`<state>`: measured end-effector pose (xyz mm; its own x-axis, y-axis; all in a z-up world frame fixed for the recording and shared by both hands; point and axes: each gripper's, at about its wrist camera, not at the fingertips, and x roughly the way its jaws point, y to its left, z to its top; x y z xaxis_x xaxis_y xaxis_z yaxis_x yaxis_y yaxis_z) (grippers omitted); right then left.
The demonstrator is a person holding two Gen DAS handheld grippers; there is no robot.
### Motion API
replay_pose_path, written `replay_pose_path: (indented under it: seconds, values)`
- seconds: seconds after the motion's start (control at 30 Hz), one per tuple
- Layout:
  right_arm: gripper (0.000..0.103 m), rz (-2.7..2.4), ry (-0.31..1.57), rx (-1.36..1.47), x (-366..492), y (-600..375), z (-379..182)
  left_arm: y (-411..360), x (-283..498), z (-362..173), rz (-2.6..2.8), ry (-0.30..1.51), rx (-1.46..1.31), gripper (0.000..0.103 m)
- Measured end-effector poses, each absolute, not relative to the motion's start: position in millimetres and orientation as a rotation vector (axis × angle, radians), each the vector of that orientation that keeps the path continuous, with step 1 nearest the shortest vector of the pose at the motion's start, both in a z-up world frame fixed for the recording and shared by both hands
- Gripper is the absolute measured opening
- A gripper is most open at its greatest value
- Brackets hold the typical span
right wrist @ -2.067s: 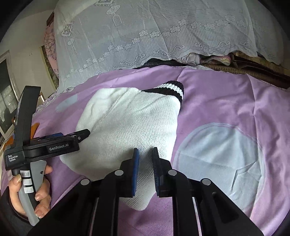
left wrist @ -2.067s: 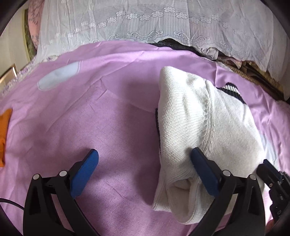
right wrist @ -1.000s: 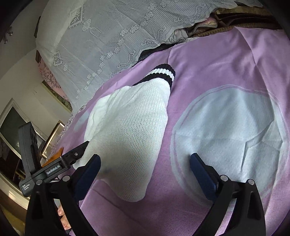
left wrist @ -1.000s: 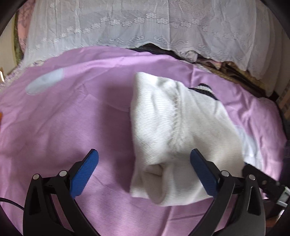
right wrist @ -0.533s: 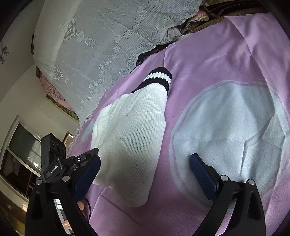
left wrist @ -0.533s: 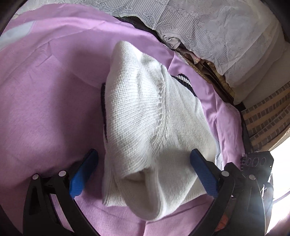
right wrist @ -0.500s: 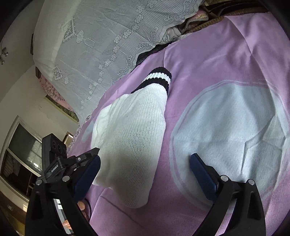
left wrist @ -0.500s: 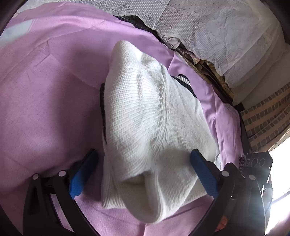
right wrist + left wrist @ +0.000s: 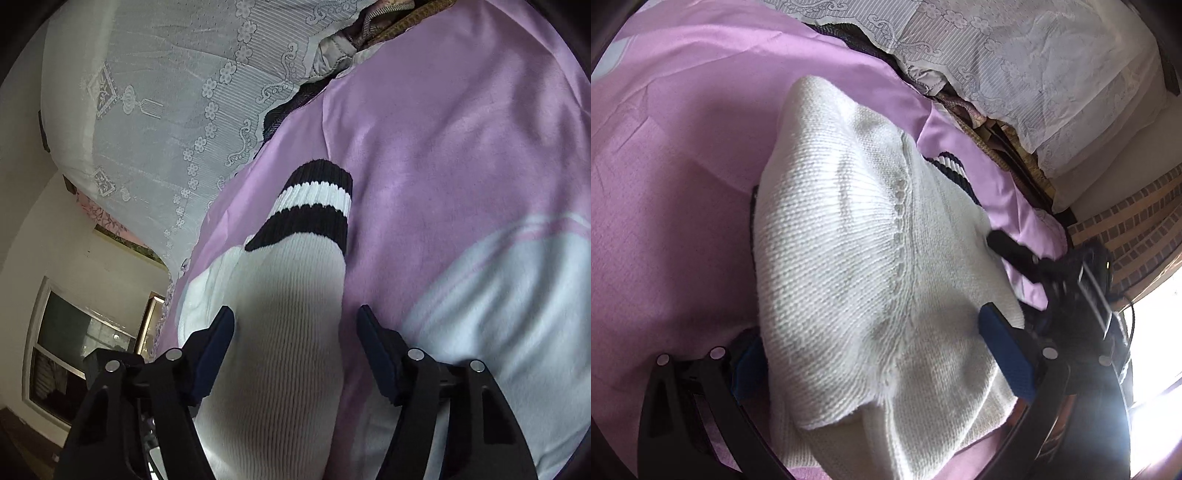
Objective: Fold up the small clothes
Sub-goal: 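Move the right gripper to the folded sweater's striped cuff end, then grasp the folded white sweater with the right gripper and lift it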
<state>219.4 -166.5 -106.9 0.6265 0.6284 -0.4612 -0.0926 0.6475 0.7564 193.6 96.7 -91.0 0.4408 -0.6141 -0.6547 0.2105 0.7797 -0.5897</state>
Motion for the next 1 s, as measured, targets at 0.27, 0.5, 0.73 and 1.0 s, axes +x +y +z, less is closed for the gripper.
replay_pose_path:
  seconds: [0.27,0.5,0.73,1.0]
  values:
    - [0.068,0.502,0.801,0.625,241,-146,-104,92,191,-90,-0.502,0.961,-0.440,0.099]
    - [0.067,0.503,0.790,0.588,237,-143,-103,90,194,-90,-0.492,0.950,-0.424,0.099]
    - [0.053,0.460,0.755,0.496,229,-135,-96,87,190,-87,-0.467,0.932,-0.387,0.096]
    - [0.048,0.397,0.680,0.344,212,-121,-80,70,171,-69,-0.405,0.835,-0.226,0.083]
